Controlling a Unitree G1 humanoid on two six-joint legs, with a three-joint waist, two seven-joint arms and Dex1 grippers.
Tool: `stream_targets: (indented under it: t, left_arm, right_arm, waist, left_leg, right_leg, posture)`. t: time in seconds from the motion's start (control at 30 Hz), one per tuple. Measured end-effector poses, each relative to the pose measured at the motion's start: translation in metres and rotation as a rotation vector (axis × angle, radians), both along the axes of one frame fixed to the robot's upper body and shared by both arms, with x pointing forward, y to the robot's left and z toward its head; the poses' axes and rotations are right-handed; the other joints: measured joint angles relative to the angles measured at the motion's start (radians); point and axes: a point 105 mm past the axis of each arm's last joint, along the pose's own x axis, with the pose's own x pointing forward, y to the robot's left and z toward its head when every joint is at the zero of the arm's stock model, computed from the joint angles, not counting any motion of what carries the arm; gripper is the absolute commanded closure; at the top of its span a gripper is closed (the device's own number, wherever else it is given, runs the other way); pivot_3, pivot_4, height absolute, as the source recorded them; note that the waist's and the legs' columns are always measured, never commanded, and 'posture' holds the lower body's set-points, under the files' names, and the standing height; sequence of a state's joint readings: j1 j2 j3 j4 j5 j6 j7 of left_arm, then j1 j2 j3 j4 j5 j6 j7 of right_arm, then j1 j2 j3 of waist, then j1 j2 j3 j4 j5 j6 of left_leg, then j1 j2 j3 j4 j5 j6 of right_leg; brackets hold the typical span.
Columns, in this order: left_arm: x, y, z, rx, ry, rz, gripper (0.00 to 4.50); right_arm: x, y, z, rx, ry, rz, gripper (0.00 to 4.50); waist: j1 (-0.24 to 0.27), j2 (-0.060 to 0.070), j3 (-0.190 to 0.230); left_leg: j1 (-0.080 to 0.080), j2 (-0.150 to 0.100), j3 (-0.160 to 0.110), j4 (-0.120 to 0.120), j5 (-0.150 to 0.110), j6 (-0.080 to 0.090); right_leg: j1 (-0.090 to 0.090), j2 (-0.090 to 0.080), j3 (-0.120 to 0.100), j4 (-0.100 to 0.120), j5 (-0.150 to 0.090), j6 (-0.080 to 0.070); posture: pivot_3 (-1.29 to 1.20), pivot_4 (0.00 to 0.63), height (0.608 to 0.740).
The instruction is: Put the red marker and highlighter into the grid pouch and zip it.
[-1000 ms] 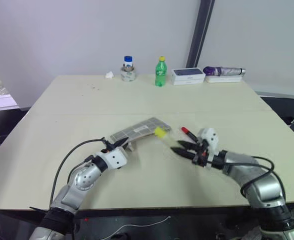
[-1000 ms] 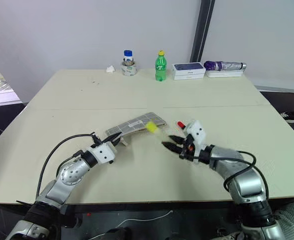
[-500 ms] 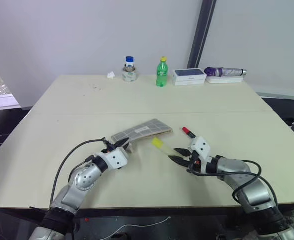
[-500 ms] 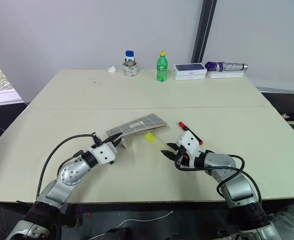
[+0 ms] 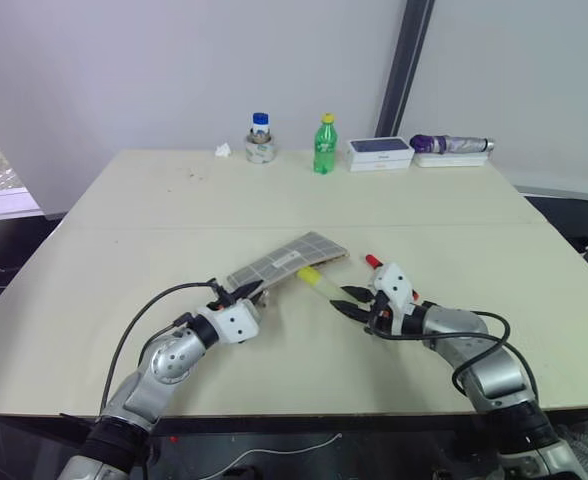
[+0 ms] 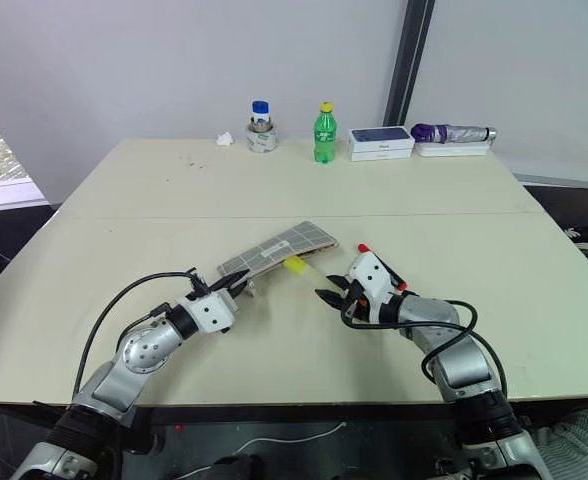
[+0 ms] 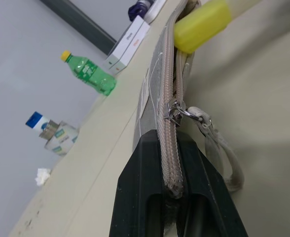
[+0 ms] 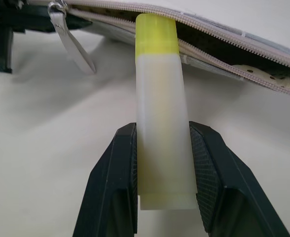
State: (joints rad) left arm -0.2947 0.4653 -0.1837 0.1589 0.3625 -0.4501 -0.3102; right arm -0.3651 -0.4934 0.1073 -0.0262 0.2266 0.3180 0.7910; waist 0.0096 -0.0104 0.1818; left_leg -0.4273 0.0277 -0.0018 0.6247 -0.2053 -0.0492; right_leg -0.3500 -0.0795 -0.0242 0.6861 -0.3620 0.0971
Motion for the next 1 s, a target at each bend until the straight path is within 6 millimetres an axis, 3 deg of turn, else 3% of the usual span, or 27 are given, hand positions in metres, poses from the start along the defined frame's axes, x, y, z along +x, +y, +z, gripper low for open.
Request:
stream_targets:
  t: [0.23, 0.47, 0.6, 0.73, 1.0]
  left_arm:
    - [-0.001, 0.000, -0.001, 0.035, 0.005, -0.016, 4.50]
    - [-0.005, 0.000, 0.000, 0.077, 0.023, -0.068, 4.50]
    - [-0.006, 0.000, 0.005, 0.090, 0.016, -0.102, 4.50]
    - [-0.006, -0.001, 0.012, -0.030, 0.060, -0.115, 4.50]
    - [-0.007, -0.001, 0.011, -0.079, 0.144, -0.154, 4.50]
  right_arm:
    - [0.018, 0.002, 0.009, -0.016, 0.014, -0.068, 3.57]
    - [0.017, 0.003, -0.005, -0.134, 0.052, -0.070, 3.57]
    - [0.018, 0.006, -0.001, -0.148, 0.063, -0.069, 3.57]
    - [0.018, 0.008, 0.009, -0.174, 0.027, -0.045, 3.57]
    - [0.011, 0.023, 0.015, -0.261, -0.063, 0.072, 3.57]
  waist:
    - [-0.002, 0.000, 0.000]
    - [0.001, 0.000, 0.000]
    - [-0.001, 0.000, 0.000]
    - [-0.001, 0.000, 0.000]
    - [-0.003, 0.000, 0.000]
  left_leg:
    - [0.000, 0.000, 0.000, 0.000, 0.000, 0.000]
    - [0.000, 0.000, 0.000, 0.000, 0.000, 0.000]
    - [0.000, 0.000, 0.000, -0.001, 0.000, 0.000]
    - [0.000, 0.000, 0.000, -0.001, 0.000, 0.000]
    - [0.000, 0.000, 0.000, -0.001, 0.000, 0.000]
  right_leg:
    - [0.000, 0.000, 0.000, 0.000, 0.000, 0.000]
    - [-0.001, 0.000, 0.000, 0.000, 0.000, 0.000]
    - [-0.001, 0.000, 0.000, 0.000, 0.000, 0.000]
    - [-0.001, 0.000, 0.001, 0.000, 0.000, 0.000]
    - [-0.001, 0.000, 0.001, 0.000, 0.000, 0.000]
  posture:
    - [0.00, 0.150, 0.740]
    - [0.00, 0.150, 0.740]
    - [0.00, 0.150, 0.740]
    - [0.00, 0.150, 0.740]
    - [0.00, 0.150, 0.740]
